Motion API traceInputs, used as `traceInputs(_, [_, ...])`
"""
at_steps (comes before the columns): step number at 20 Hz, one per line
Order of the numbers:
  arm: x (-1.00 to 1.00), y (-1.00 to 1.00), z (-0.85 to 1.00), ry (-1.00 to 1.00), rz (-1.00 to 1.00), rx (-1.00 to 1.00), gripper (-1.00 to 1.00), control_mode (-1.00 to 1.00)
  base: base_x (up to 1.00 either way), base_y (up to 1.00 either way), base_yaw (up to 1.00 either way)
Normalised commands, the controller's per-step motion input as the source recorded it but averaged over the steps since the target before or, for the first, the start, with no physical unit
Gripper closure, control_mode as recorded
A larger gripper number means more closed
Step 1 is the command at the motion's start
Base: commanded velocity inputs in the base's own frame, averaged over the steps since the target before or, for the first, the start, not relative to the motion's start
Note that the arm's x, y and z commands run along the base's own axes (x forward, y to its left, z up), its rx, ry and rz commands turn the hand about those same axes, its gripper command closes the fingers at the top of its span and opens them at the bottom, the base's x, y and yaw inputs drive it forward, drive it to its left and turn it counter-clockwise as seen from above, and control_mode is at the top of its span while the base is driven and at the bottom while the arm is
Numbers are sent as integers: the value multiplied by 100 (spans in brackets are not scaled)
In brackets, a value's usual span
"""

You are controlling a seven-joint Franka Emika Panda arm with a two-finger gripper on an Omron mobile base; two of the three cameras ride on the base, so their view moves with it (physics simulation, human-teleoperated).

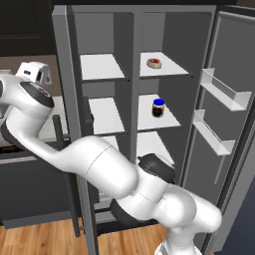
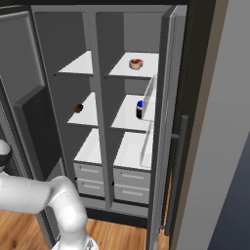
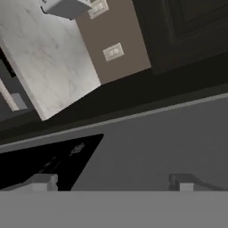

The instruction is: Pick up the frozen steak from the freezer, place it on any shelf in the fridge, and close the fridge and freezer doors when done.

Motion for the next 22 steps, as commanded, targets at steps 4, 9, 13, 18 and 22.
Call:
traceInputs(4, [46,-48,-14,9,0,0,-100,-100,0,0,0])
traceInputs(9, [28,-68,-10,4,0,0,-100,-100,0,0,0])
traceInputs(13, [0,-70,-1,-1,0,0,-100,-100,0,0,0])
traceInputs(18, [-10,-67,0,-7,0,0,-100,-100,0,0,0])
traceInputs(22, [-3,-69,0,-5,0,0,-100,-100,0,0,0])
